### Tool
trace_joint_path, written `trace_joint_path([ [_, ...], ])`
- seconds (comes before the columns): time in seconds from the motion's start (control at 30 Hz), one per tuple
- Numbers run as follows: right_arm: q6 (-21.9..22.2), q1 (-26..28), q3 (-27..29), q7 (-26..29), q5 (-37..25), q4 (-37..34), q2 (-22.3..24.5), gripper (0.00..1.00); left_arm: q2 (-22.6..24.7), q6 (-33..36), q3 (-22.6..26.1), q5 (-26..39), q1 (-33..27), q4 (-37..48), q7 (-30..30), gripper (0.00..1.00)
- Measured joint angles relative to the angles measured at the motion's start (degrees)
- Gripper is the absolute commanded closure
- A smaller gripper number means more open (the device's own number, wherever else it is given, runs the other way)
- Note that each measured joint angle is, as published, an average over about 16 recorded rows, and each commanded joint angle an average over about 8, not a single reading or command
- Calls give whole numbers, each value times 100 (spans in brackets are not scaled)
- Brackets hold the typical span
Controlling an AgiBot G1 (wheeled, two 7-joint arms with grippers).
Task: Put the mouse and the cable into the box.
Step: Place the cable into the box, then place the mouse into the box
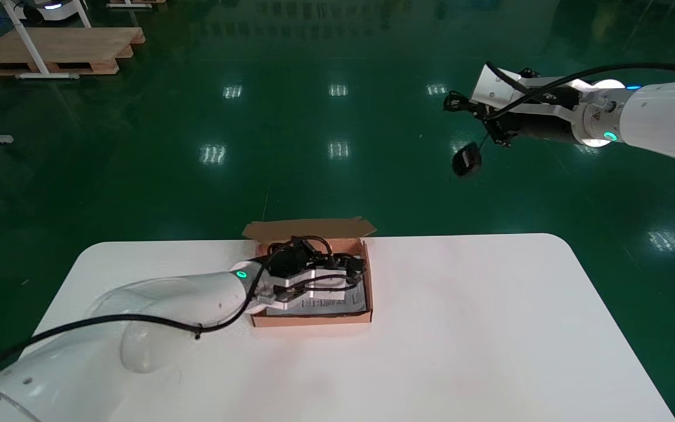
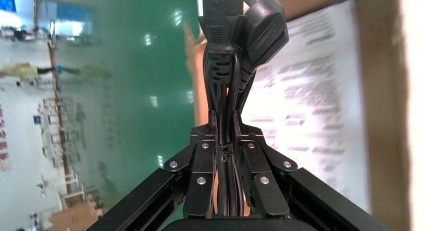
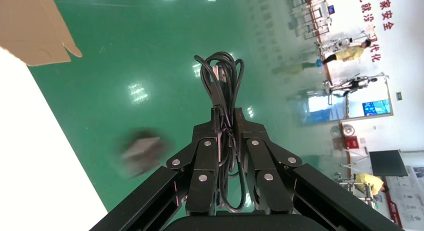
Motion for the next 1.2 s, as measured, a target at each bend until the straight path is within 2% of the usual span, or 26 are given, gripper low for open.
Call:
trace_joint_path([
  [0.07, -1, 1, 0, 0, 0, -1, 0, 100, 7, -182, 220, 39, 25, -16, -117, 97],
  [0.3, -4, 4, -2, -3, -3, -7, 0, 100, 17, -443, 757, 87, -80, 105, -501, 10],
  [0.33, -5, 5, -2, -3, -4, -8, 0, 100, 18, -455, 801, 94, -97, 125, -536, 0],
  [0.9, -84, -12, 7, -44, 27, 22, -28, 100, -143, -480, 904, 71, -199, 89, -757, 0],
  [1.2, -177, -147, 65, -95, 172, 11, -219, 100, -226, -620, 647, 192, -758, 988, -1397, 0],
])
